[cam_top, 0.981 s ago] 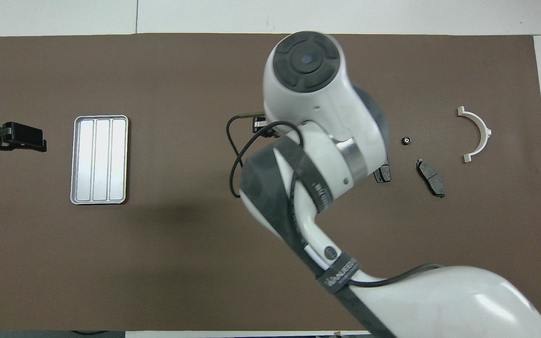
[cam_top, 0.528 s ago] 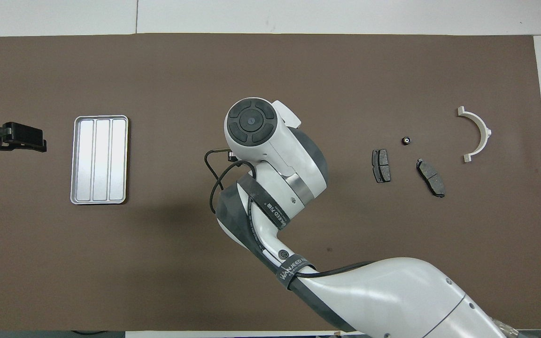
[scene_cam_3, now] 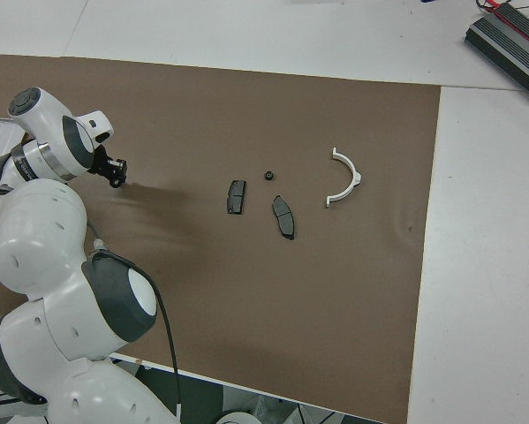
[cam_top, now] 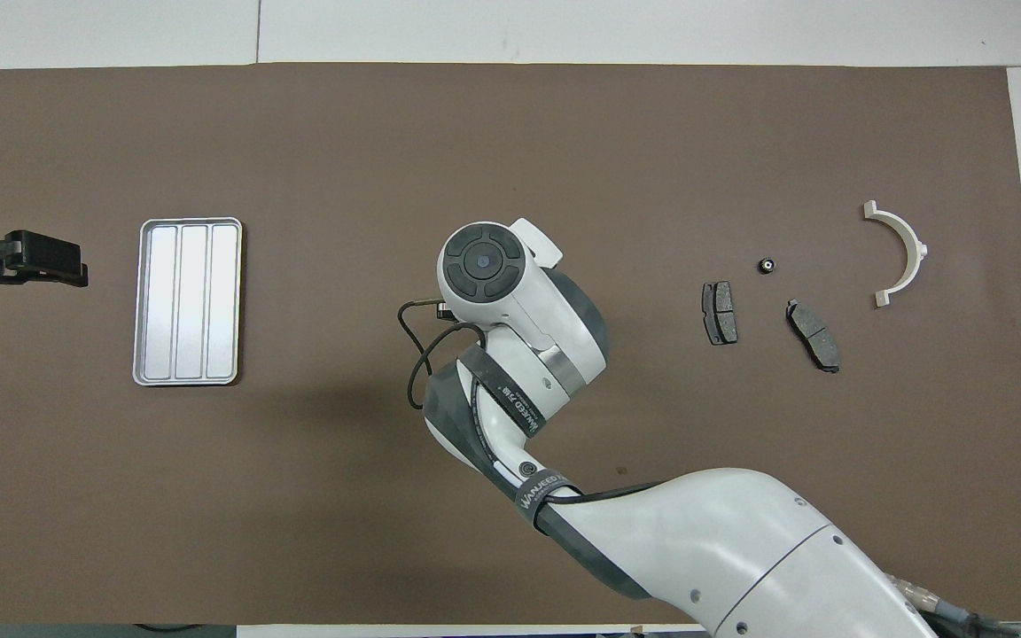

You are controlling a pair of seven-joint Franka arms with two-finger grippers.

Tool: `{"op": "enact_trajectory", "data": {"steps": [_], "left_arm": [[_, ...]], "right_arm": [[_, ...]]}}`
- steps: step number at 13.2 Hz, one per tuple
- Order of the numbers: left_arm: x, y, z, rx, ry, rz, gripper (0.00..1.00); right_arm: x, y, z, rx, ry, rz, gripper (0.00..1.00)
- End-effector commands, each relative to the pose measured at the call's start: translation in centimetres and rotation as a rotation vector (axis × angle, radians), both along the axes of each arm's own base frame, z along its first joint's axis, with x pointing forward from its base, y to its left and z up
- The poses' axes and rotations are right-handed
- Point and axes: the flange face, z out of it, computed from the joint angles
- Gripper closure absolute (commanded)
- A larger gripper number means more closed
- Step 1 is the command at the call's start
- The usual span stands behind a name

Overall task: Pick bearing gear from pile to tray
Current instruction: 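Carry the black bearing with the right gripper toward the table center, then set the bearing down at center and move the right gripper to the other bearing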

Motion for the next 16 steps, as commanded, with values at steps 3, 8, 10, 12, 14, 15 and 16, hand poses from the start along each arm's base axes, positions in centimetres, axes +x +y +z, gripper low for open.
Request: {"op": "enact_trajectory", "data": {"steps": [3, 8, 10, 12, 14, 15, 16], "left_arm": [[-0.5, -0.1, 0.3, 0.004, -0.003, -0.005, 0.0], [-0.5, -0.1, 0.2, 0.004, 0.0, -0.005, 0.0], [-0.5, -0.1, 0.3, 0.004, -0.003, -0.005, 0.0], [-0.4, -0.1, 0.2, 0.004, -0.002, -0.005, 0.0], [-0.5, 0.1, 0.2, 0.004, 0.0, -0.002, 0.0], [-0.5, 0.1, 0.2, 0.004, -0.002, -0.002, 0.0], [-0.5, 0.1, 0.2, 0.004, -0.002, -0.002, 0.0]], "right_arm": [[-0.8, -0.6, -2.1, 0.006, -0.015, 0.005, 1.0], [1.7, -2.4, 1.2, -0.049, -0.033, 0.041, 0.0], [4.1, -5.6, 4.4, -0.076, -0.042, 0.124, 0.0], [7.8, -13.7, 9.0, -0.072, -0.074, 0.173, 0.0], [10.5, -23.1, 11.7, -0.054, -0.072, 0.192, 0.0], [11.2, -27.0, 12.7, -0.041, -0.077, 0.218, 0.0], [11.7, -30.4, 12.8, -0.041, -0.069, 0.239, 0.0]]}}
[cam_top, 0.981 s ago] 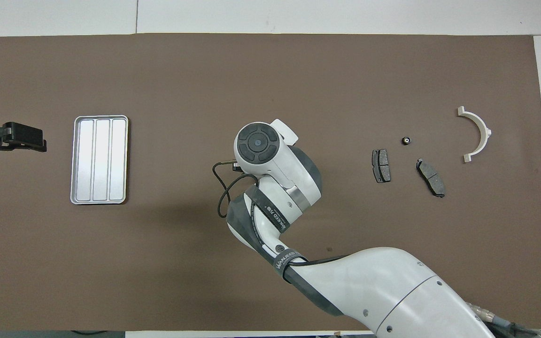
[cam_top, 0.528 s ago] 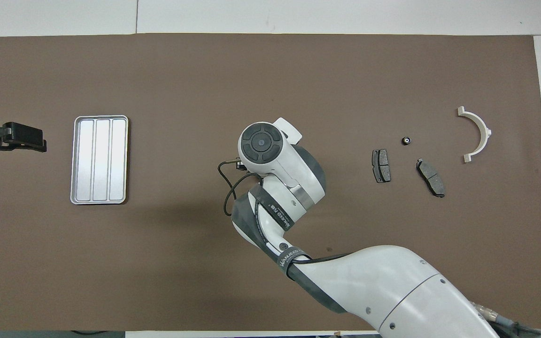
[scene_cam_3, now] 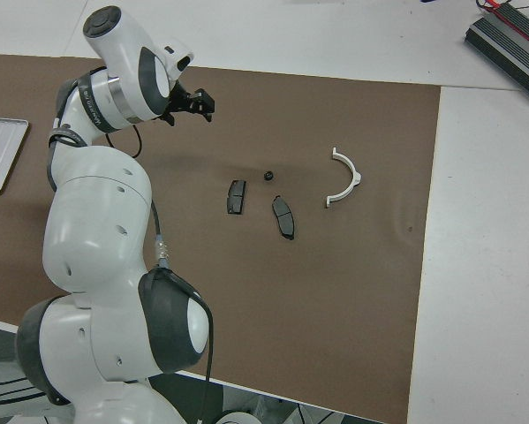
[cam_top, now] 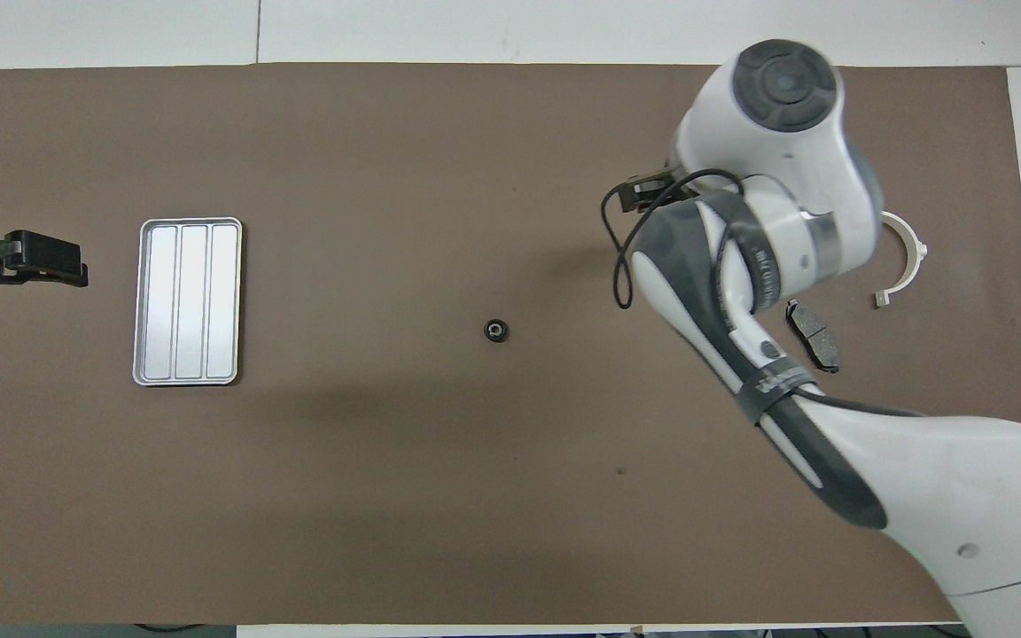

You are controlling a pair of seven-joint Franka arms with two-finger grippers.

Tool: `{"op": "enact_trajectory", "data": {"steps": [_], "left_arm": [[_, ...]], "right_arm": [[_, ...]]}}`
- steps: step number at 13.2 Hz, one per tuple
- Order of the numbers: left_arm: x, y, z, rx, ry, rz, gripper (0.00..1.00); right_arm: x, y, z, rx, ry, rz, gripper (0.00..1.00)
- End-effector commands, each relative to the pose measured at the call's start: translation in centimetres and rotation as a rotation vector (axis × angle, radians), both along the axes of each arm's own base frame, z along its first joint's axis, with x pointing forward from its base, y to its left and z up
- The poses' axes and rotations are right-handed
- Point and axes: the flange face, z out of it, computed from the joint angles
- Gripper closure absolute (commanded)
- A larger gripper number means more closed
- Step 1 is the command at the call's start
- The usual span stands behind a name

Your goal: Pick bearing gear from pile to tray

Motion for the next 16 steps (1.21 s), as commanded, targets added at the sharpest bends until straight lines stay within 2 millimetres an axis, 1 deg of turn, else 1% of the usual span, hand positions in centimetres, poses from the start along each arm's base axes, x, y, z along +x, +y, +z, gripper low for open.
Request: {"op": "enact_trajectory", "data": {"steps": [1, 3, 4, 5, 6, 7, 8, 9, 10, 12, 13, 14, 15, 16], "left_arm": [[-0.5, 0.0, 0.2, 0.004, -0.002, -0.003, 0.0], [-0.4, -0.3, 0.3, 0.004, -0.008, -0.005, 0.0], [-0.3, -0.4, 0.3, 0.003, -0.019, 0.009, 0.0], [-0.3, -1.2, 0.1, 0.001, -0.018, 0.068, 0.0], [-0.3, -2.3, -0.3, -0.002, -0.025, 0.121, 0.0], [-0.4, -3.6, -0.5, -0.012, -0.026, 0.134, 0.0], [-0.8, -3.8, -0.8, -0.017, -0.011, 0.135, 0.0], [-1.1, -4.4, -1.3, -0.049, 0.01, 0.145, 0.0], [-1.3, -5.7, -1.8, -0.061, 0.022, 0.163, 0.0], [-1.2, -8.8, -3.1, -0.059, 0.041, 0.21, 0.0], [-0.8, -10.6, -4.2, -0.054, 0.057, 0.273, 0.0], [-0.5, -13.2, -5.6, -0.049, 0.067, 0.349, 0.0], [-0.1, -15.8, -7.3, -0.049, 0.063, 0.4, 0.0], [0.2, -17.7, -8.5, -0.053, 0.056, 0.427, 0.0]], "right_arm": [[-0.5, -5.5, 0.4, 0.019, 0.056, 0.05, 0.0], [-2.2, -8.3, -0.9, 0.008, 0.109, 0.028, 0.01], [-2.9, -9.4, -1.9, 0.006, 0.125, 0.016, 0.03], [-3.7, -10.4, -2.9, 0.006, 0.122, 0.015, 0.04], [-4.2, -11.1, -3.7, 0.009, 0.106, 0.012, 0.04], [-4.8, -11.8, -4.8, 0.009, 0.1, 0.005, 0.04], [-5.1, -11.9, -5.5, 0.009, 0.097, 0.006, 0.04], [-5.4, -12.5, -6.2, 0.01, 0.106, 0.001, 0.04], [-5.5, -13.1, -6.6, 0.01, 0.113, -0.005, 0.04], [-5.7, -13.1, -7.9, 0.013, 0.108, -0.003, 0.04], [-5.9, -13.0, -8.9, 0.016, 0.087, 0.0, 0.04], [-6.2, -12.7, -9.7, 0.017, 0.085, 0.002, 0.04], [-6.3, -12.3, -10.0, 0.018, 0.088, 0.002, 0.04], [-6.4, -12.1, -10.1, 0.017, 0.091, 0.004, 0.04]]}}
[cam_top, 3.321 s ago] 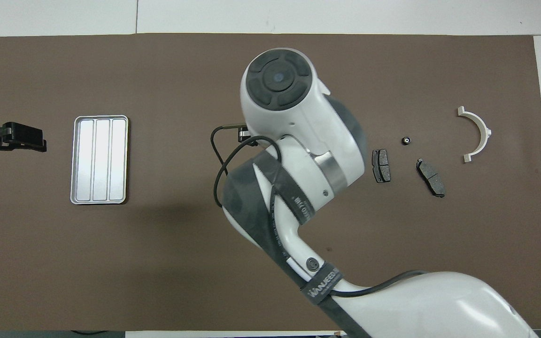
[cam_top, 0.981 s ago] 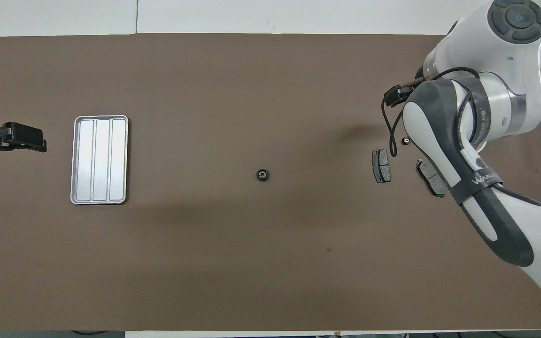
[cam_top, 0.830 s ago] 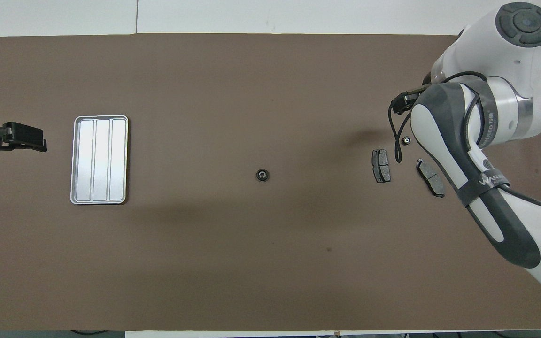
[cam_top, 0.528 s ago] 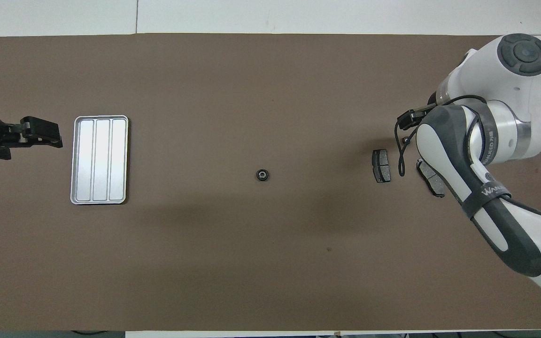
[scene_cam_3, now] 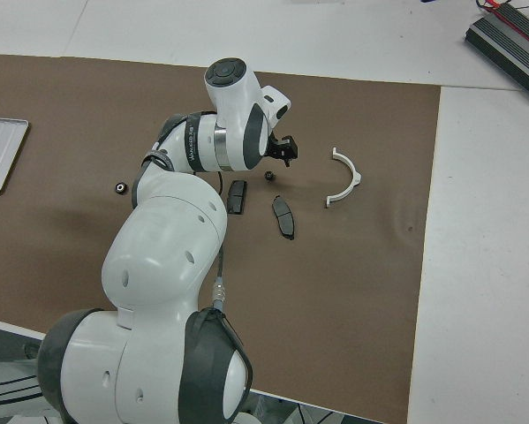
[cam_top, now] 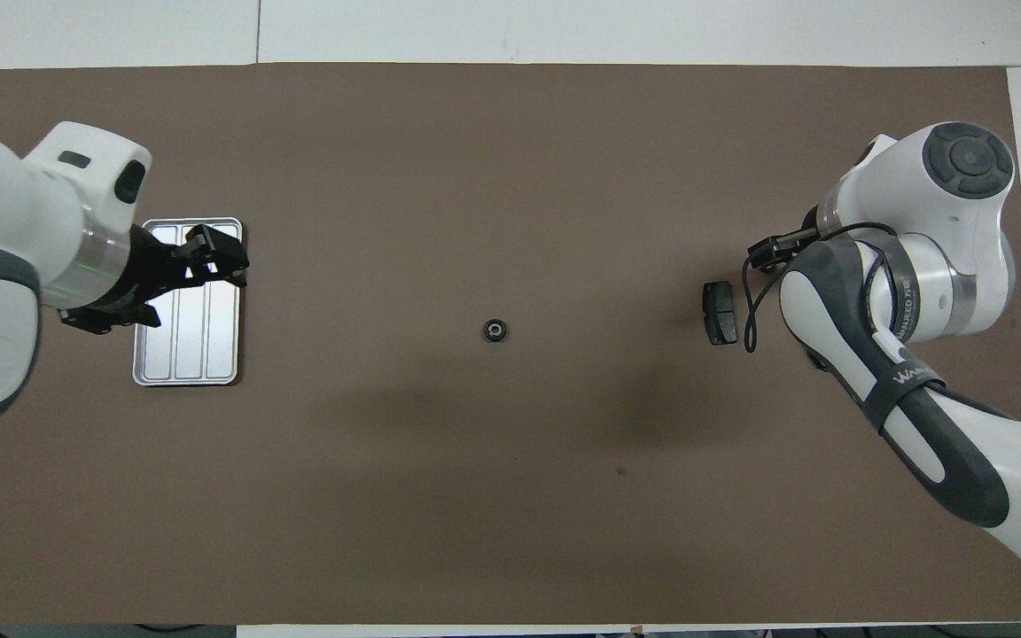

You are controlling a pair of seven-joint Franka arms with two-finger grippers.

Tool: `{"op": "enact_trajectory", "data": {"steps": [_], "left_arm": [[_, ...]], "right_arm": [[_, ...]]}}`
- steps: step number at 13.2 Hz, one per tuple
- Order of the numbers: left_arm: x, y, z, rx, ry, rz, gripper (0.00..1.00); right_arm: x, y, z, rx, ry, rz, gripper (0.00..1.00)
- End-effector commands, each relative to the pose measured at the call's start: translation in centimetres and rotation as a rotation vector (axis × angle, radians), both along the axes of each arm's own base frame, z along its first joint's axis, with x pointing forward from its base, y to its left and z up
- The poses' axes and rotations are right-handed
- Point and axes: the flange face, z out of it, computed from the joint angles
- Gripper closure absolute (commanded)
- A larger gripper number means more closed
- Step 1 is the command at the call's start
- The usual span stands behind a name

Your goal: Pick bearing gear from pile to tray

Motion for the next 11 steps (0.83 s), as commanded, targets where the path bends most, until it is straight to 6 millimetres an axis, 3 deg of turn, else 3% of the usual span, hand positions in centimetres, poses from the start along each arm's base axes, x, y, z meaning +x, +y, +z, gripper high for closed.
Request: {"op": "enact_trajectory", "data": {"steps": [1, 3, 5, 8, 11], "left_arm": [[1.4, -4.4, -4.1, -0.011, -0.003, 0.099, 0.0], [1.5, -8.0, -6.3, -0.018, -0.016, 0.11, 0.0], [2.3, -14.1, -11.2, 0.008, 0.029, 0.136, 0.0], [3.4, -20.1, -17.3, -0.001, 0.011, 0.213, 0.0], [2.5, -23.0, -19.2, -0.027, -0.012, 0.21, 0.0]], "right_arm": [[-0.9, 0.3, -0.3, 0.015, -0.002, 0.013, 0.04], [-0.8, 0.3, -1.5, 0.018, 0.002, 0.014, 0.04], [-1.1, 0.4, -2.9, 0.022, -0.014, 0.02, 0.04], [-1.0, 0.3, -4.2, 0.025, -0.005, 0.015, 0.05], [-0.8, 0.5, -4.5, 0.028, -0.02, 0.017, 0.07]]}}
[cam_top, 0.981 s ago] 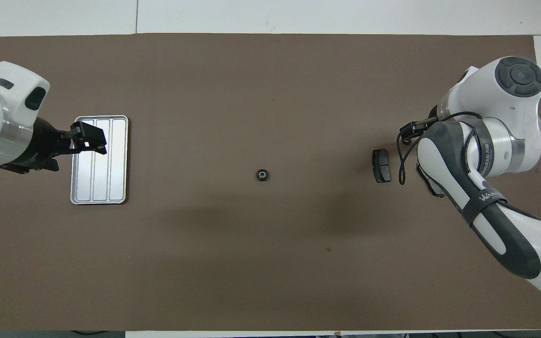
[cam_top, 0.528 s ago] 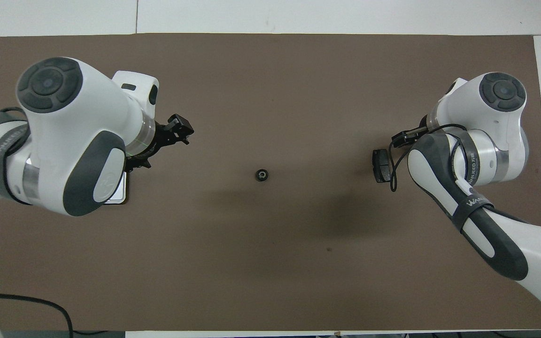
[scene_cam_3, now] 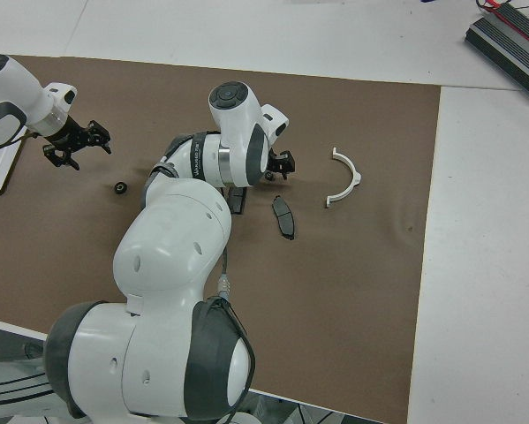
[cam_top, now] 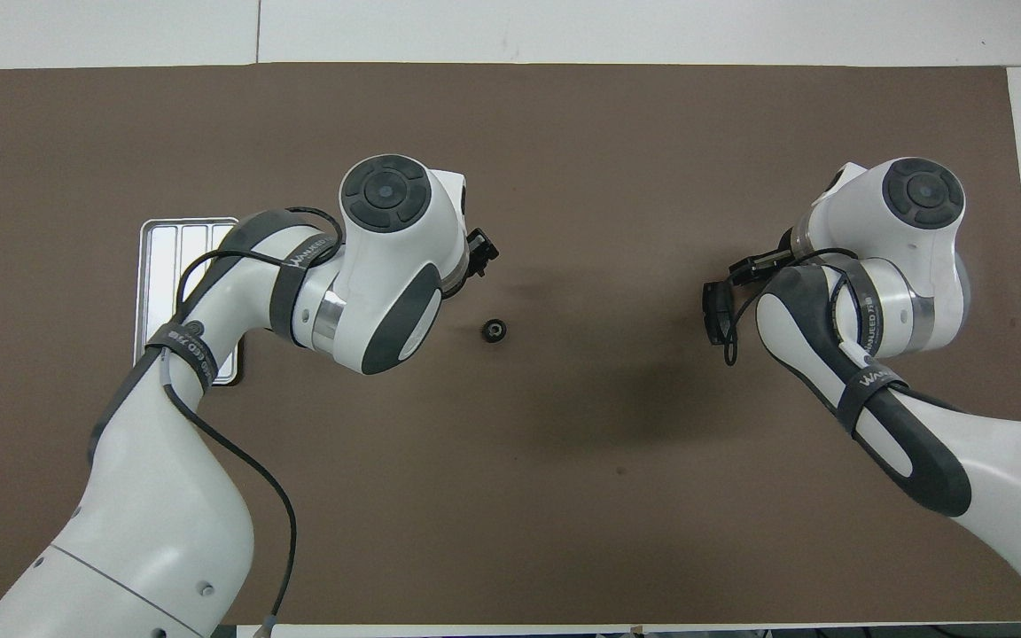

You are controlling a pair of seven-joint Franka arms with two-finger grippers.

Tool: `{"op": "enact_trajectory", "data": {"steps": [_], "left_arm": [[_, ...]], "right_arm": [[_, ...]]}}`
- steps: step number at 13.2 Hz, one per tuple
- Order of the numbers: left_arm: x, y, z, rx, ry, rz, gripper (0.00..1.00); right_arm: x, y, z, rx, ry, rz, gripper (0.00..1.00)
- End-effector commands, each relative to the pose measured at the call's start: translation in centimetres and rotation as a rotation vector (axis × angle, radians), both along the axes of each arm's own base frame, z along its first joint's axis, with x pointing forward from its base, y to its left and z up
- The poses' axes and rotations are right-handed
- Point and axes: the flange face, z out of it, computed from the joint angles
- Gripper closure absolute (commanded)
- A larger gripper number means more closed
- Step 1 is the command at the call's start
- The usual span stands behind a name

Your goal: Pick bearing gear from pile to tray

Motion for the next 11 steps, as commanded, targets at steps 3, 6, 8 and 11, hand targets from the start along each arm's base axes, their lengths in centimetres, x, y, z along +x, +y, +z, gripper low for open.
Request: {"op": "enact_trajectory", "data": {"steps": [3, 6, 8, 11], "left_arm": [[-2.7, -3.3, -2.3, -0.016, -0.056, 0.042, 0.0], [-3.3, -3.3, -2.4, -0.007, -0.044, 0.037, 0.0], [-4.6, -3.5, -3.1, 0.007, -0.026, 0.017, 0.0], [-5.1, -3.1, -3.7, 0.014, -0.021, -0.006, 0.0]], "right_arm": [[0.1, -0.1, -0.8, 0.017, -0.013, 0.003, 0.11], [0.3, -0.1, -0.8, 0.019, -0.03, 0.008, 0.12], [0.5, -0.2, -1.0, 0.02, -0.033, 0.006, 0.12], [0.7, 0.0, -1.6, 0.023, -0.043, 0.008, 0.17]]}}
